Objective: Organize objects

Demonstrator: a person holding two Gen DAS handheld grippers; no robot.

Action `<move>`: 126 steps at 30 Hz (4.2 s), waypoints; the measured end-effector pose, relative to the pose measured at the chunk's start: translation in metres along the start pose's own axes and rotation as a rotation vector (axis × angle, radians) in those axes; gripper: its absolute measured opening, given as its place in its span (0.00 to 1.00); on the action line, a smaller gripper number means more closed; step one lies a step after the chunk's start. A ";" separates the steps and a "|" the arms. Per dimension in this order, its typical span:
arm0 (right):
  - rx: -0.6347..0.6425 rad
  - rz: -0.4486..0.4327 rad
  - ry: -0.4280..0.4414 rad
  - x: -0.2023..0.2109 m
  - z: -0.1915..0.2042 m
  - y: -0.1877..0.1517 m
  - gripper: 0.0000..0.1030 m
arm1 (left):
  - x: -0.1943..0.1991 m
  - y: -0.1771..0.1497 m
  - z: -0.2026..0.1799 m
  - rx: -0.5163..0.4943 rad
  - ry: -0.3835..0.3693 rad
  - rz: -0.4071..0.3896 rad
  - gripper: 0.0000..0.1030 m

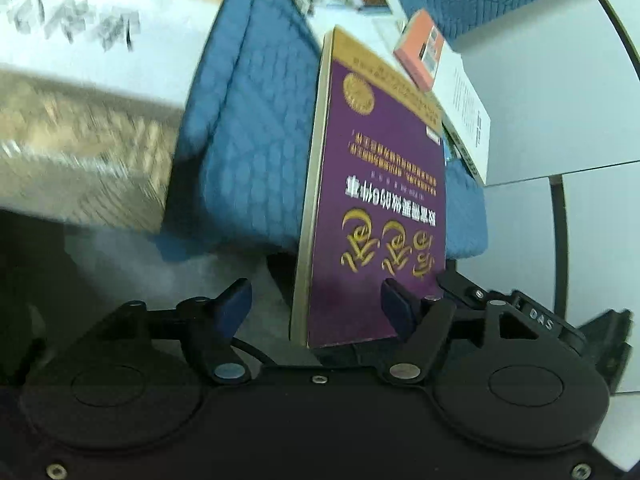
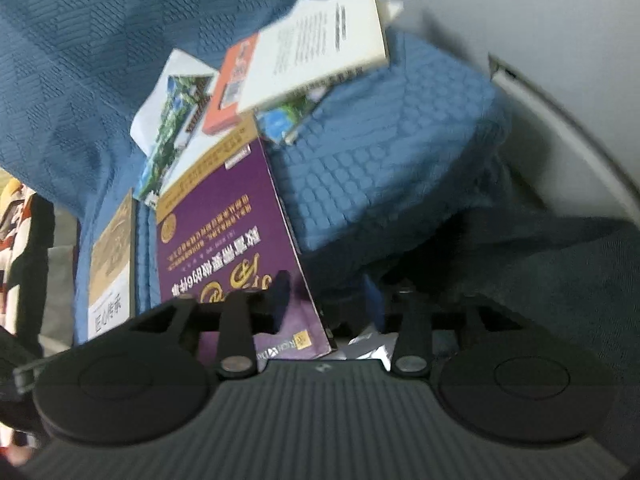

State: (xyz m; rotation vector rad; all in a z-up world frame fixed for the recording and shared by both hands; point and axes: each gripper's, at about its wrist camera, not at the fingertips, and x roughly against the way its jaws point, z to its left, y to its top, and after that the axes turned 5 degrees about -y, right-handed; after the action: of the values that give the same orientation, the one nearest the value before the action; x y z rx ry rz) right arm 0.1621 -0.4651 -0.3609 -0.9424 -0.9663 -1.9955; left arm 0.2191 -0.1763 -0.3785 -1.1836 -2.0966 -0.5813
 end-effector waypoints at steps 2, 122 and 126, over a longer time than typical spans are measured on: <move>-0.051 0.039 0.049 -0.007 -0.007 0.001 0.53 | -0.005 0.000 0.006 0.024 -0.029 0.004 0.66; 0.051 0.140 0.371 -0.042 0.249 -0.037 0.25 | 0.237 0.074 0.124 -0.019 -0.145 -0.147 0.32; 0.034 0.179 0.344 -0.055 0.240 -0.047 0.27 | 0.225 0.068 0.136 0.001 -0.121 -0.116 0.32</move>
State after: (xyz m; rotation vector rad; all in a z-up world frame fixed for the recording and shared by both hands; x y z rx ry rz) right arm 0.2206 -0.2264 -0.3132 -0.6150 -0.6966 -1.9019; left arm 0.1494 0.0754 -0.3052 -1.1278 -2.2788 -0.5742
